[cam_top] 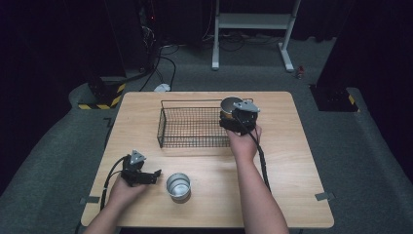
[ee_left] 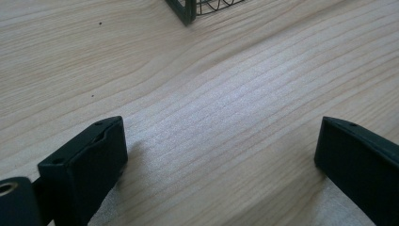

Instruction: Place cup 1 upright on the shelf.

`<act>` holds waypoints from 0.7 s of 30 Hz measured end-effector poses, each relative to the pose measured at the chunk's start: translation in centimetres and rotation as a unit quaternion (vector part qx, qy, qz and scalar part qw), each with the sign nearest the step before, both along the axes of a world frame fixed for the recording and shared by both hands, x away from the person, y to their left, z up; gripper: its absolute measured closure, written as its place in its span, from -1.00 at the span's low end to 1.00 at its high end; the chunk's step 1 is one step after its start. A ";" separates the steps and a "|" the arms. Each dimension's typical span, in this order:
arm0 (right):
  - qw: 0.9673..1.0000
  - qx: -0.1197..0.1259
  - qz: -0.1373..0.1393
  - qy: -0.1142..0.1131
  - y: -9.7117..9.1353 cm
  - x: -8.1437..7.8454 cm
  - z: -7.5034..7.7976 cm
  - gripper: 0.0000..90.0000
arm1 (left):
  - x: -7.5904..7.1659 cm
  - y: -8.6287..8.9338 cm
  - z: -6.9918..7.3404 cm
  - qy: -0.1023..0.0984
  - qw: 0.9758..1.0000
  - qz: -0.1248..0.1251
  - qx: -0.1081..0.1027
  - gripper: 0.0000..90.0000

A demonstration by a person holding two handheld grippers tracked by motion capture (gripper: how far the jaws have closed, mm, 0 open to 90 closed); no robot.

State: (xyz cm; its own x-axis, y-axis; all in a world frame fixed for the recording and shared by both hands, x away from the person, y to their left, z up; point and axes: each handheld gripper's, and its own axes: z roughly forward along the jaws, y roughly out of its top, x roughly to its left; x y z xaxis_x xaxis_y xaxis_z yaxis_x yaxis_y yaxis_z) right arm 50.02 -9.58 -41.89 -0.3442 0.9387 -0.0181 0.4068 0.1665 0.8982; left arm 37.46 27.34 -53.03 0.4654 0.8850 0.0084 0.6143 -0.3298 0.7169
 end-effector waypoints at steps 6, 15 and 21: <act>1.000 -0.002 -0.004 0.006 0.1 0.1 -0.2 -0.66 | 0.0 0.0 0.0 0.001 1.000 -0.002 0.000 -0.92; 1.000 -0.012 -0.004 0.017 0.4 0.5 -0.9 -0.66 | 0.1 -0.1 0.0 0.003 1.000 -0.003 0.000 -0.93; 0.999 -0.028 -0.001 0.029 0.9 0.7 -1.6 -0.66 | 0.1 -0.1 0.0 0.002 1.000 -0.003 0.000 -0.93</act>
